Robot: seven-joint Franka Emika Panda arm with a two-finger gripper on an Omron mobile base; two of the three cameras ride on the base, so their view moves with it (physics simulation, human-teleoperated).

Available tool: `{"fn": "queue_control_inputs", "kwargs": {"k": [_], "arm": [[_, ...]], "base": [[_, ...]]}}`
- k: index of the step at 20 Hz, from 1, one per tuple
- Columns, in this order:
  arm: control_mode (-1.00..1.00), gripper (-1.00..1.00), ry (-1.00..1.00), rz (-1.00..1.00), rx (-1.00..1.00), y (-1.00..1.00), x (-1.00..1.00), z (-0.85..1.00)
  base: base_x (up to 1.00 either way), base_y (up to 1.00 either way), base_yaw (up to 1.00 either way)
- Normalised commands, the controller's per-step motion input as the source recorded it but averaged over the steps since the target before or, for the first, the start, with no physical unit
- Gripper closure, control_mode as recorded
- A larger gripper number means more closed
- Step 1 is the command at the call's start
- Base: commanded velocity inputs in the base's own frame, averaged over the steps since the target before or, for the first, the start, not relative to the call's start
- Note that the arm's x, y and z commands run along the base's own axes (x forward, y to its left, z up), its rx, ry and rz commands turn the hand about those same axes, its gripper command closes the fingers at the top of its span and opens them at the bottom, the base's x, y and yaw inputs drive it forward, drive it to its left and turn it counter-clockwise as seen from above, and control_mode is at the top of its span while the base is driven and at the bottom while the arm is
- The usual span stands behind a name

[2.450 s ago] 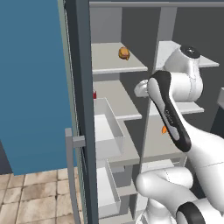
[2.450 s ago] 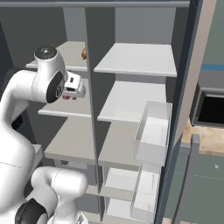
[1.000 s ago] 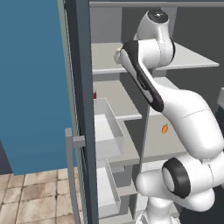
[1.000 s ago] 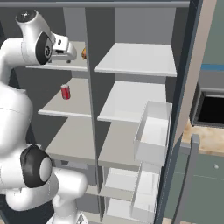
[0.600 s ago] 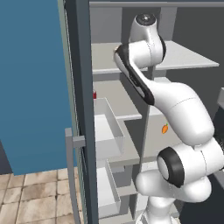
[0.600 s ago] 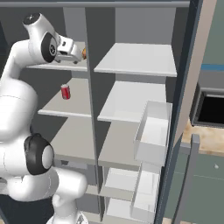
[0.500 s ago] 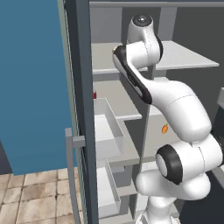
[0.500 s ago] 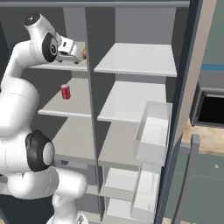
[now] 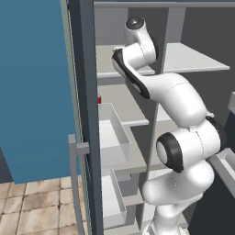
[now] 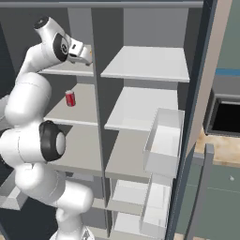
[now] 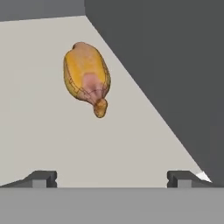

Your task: Pick up the frozen chicken drumstick from the freezer, place it on any shelf in the fridge, and close the fridge and freezer doors when done.

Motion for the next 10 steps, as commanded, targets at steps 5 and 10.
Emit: {"fn": "queue_control_inputs", "kwargs": {"k": [5, 10], "arm": [[-1.00, -1.00, 0.00, -0.10, 0.00, -0.08, 0.57, -0.07], [-1.00, -1.00, 0.00, -0.10, 0.00, -0.06, 0.53, -0.05]], "base": [[0.00, 0.00, 0.00], [0.00, 0.00, 0.00]]}}
